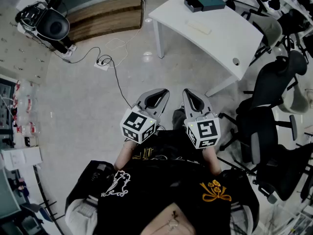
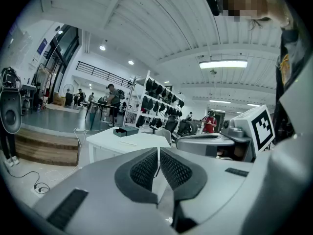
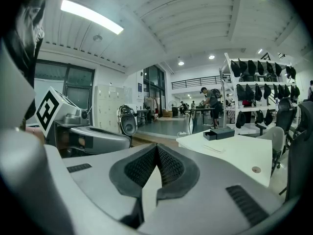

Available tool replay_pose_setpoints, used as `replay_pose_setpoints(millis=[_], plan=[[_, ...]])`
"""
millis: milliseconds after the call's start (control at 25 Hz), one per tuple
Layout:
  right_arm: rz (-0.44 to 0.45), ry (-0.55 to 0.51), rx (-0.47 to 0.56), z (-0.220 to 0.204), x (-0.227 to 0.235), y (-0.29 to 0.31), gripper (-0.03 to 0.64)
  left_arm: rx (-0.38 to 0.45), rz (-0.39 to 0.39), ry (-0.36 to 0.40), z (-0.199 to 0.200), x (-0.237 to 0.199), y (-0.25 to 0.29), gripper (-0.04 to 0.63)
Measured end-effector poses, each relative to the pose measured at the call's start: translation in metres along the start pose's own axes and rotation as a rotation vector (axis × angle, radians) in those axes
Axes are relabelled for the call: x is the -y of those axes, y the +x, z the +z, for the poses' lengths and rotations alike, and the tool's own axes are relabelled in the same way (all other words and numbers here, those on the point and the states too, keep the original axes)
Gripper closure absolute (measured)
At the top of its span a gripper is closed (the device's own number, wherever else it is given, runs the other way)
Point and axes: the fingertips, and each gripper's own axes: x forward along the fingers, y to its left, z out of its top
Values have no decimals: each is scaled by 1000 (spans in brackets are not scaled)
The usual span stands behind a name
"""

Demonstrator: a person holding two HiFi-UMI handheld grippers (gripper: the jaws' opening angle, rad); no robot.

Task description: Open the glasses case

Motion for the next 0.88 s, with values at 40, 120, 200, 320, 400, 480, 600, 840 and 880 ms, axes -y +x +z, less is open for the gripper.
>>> replay_pose_setpoints(millis=[40,120,200,320,400,480,600,840,880], plan=[[3,30,15,2,-1,1,606,-1,-1,1,1,0,-2,566],[6,95,56,5,-1,1,604,-2,-2,3,3,-1,-4,566],[4,141,101,8,2,1,604,1,-5,9,4,-1,-3,566],[-16,123,114,9,7,1,604,4,-9,15,4,-2,0,566],[-32,112,107,6,10,1,604,1,-10,15,2,-2,1,566],[-37,133,105,4,12,1,604,-1,-12,15,1,-1,0,566],[-38,176,111,2,14,0,603,2,-13,14,3,-1,-1,566],[-49,206,101,-4,24,1,603,-11,-8,6,0,-3,5,566],[-49,212,100,-5,27,2,603,-13,-9,4,0,-4,8,566]])
